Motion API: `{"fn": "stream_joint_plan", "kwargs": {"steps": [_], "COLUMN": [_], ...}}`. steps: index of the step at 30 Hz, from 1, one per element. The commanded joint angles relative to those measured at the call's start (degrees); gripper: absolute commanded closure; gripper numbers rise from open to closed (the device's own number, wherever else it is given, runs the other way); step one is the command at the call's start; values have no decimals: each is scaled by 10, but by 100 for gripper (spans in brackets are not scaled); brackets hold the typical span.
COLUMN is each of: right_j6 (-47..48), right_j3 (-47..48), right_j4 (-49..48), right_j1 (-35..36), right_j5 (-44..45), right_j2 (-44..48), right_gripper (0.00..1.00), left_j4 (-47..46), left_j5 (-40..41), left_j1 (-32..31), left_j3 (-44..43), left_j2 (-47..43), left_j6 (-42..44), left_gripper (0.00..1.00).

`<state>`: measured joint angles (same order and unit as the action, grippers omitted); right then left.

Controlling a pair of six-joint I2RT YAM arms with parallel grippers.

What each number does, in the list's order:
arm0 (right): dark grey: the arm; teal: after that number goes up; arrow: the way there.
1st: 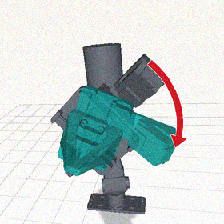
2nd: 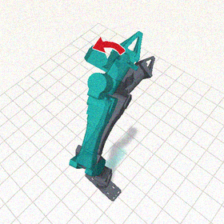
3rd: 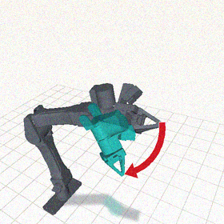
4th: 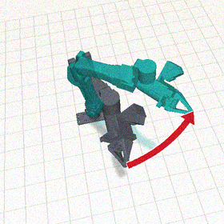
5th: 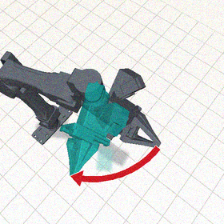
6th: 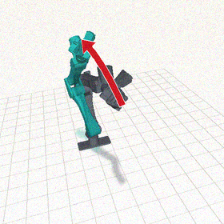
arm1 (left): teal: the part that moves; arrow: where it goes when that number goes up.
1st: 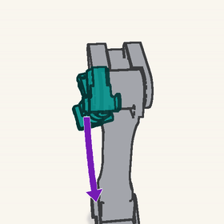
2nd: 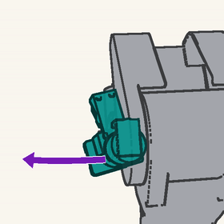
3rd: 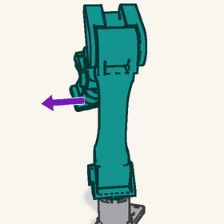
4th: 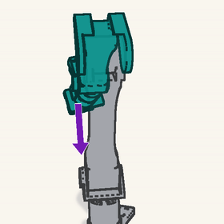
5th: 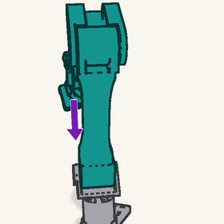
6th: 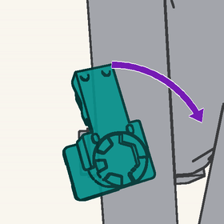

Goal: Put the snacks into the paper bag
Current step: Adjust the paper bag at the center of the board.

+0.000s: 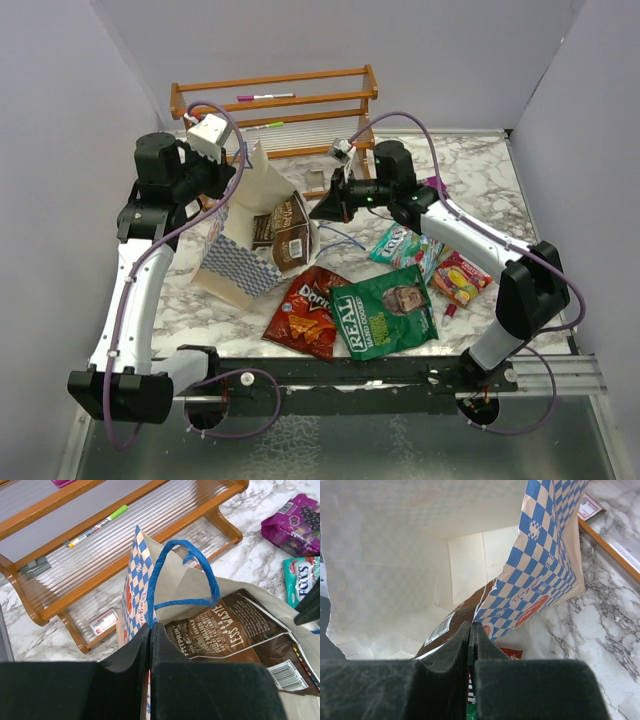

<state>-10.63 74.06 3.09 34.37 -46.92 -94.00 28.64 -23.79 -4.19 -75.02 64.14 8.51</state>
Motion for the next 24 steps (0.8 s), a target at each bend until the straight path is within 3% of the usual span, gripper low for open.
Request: {"fn": "stream_joint_plan", "kwargs": {"steps": [1, 24], "right_j6": [6, -32], "right_j3": [31, 88], "right_j4": [9, 38], "right_j1": [-3, -3], "right_j5": [38, 98], "right_j2": [31, 26], "right_gripper": [99, 99], "left_j4": [-15, -16], "left_j5": [35, 56], "left_j1": [5, 71], "left_j3": [-20, -43], "left_j2": [20, 99], "left_j6": [-19, -10], "left_gripper": [100, 100]}}
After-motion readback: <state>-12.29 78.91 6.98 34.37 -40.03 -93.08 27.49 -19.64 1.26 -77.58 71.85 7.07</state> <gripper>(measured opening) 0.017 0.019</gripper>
